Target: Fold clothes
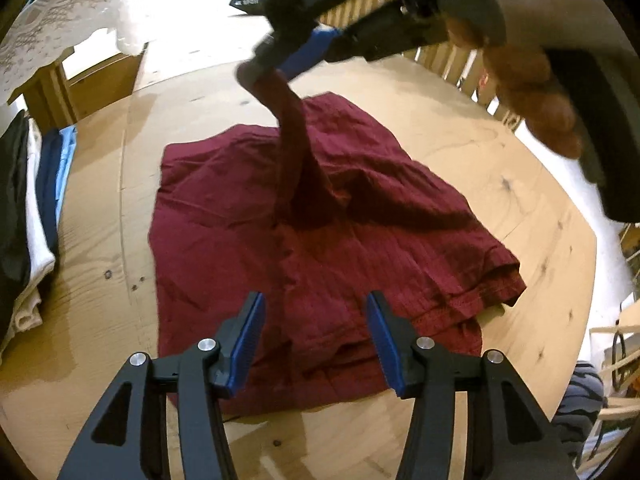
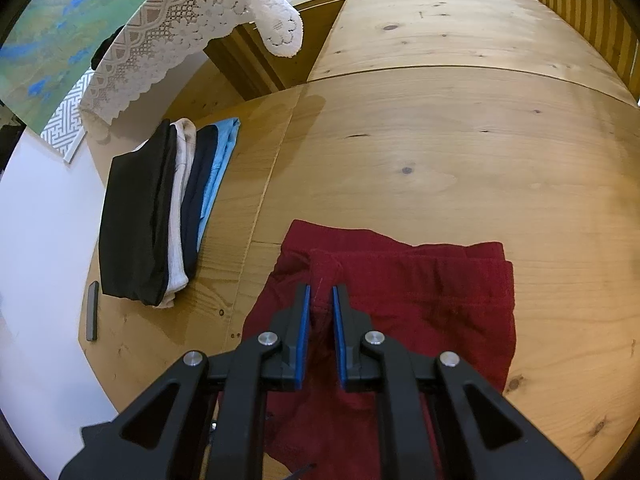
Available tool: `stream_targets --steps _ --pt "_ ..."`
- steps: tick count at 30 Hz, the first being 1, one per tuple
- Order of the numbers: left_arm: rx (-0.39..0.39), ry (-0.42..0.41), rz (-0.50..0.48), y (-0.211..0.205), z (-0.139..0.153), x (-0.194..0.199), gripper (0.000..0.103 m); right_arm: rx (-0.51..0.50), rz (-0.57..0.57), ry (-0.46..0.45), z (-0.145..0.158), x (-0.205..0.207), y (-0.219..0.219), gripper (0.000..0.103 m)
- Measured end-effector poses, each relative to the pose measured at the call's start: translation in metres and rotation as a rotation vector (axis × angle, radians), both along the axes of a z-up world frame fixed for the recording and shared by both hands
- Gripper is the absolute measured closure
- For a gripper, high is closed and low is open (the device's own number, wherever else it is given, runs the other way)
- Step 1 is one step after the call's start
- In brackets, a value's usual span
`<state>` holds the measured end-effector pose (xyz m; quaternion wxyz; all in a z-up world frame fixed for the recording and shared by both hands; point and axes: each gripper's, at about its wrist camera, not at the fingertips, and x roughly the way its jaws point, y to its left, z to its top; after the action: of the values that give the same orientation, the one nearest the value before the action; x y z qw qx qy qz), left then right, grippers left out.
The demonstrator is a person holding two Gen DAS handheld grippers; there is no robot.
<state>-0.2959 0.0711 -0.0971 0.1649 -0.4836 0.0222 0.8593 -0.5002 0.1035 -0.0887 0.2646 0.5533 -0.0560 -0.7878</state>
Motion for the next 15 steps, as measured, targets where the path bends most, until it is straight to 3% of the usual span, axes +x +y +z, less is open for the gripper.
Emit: stream_targets --steps 5,6,9,13,15 --pt "-0.034 -0.024 -0.011 0.005 -0.006 -0.006 0.055 -0.008 0.010 -0.004 -0.002 0.002 0.001 0.092" --pt "-0.044 -0.026 -0.015 0.006 -0.007 -0.007 0.059 -0.010 0.012 -0.006 -0.003 0.002 0.001 0.092" --pt "-0.067 -0.030 -0.025 0.008 -0.013 -0.007 0.083 -0.014 0.012 -0.011 -0.006 0.002 0.002 0.092" --pt "-0.057 -0.011 -0.039 0.006 -0.012 -0.005 0.099 -0.013 0.009 -0.015 -0.012 0.001 0.004 0.092" --pt "-0.039 -0.001 -0.042 0.003 -0.009 -0.004 0.099 -0.018 0.003 -0.016 -0.013 0.000 0.006 0.092"
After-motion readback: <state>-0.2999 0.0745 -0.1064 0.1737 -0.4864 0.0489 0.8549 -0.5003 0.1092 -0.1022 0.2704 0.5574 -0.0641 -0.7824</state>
